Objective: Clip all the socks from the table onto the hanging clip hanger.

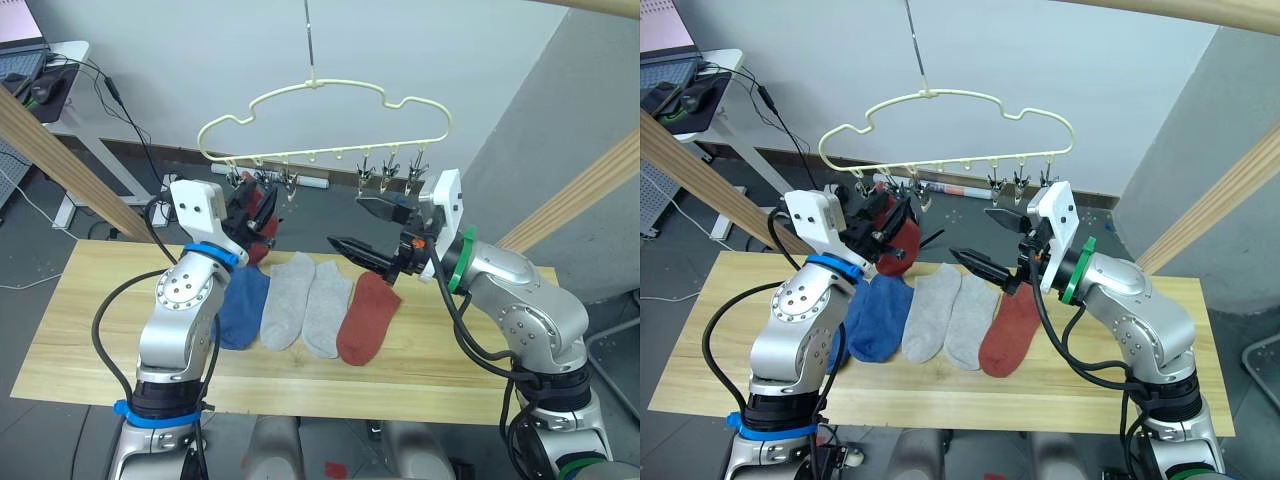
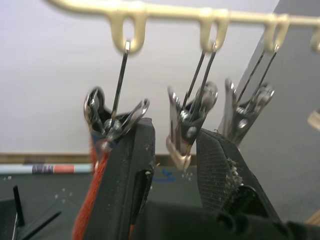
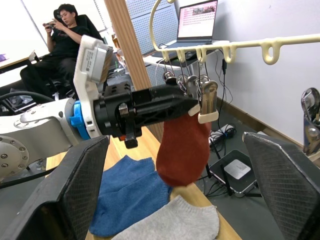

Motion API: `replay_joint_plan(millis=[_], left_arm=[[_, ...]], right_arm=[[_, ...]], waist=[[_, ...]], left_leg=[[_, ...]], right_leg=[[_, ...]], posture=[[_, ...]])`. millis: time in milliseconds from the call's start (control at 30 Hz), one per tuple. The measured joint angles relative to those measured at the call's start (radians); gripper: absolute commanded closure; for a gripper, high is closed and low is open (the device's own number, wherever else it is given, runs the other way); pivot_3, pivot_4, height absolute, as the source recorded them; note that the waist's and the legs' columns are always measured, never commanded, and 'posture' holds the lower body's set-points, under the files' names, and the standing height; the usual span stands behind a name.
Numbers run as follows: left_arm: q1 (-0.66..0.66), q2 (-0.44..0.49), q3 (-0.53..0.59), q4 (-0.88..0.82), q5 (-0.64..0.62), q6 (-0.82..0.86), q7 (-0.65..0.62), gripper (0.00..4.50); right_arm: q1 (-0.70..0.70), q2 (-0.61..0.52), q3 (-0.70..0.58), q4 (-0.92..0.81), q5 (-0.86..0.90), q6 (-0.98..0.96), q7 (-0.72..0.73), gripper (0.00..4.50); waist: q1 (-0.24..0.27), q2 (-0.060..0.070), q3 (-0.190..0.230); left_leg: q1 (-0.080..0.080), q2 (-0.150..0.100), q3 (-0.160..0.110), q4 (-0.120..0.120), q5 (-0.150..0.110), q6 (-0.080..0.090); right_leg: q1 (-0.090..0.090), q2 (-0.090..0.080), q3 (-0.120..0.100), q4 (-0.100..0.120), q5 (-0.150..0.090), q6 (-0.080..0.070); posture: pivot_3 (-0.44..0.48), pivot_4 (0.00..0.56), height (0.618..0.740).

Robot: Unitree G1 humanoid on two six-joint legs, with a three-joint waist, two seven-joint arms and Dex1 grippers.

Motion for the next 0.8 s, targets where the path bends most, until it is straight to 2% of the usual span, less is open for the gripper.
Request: replay_joint_plan(millis=[800], left_arm=[[-0.045,-0.021,-0.001,0.039,0.04,-0.044,0.004,2.92]], right_arm=[[-0.014,-0.007,0.0,0.0,0.008,0.0,-0.024,0.0]], waist=[[0.0,0.0,0.0]], left_leg=[[0.0,0.0,0.0,0.001,0.0,0.0]], right_leg=[[0.001,0.0,0.0,0.0,0.0,-0.001]], posture=[[-0.002,0.342,0.74]])
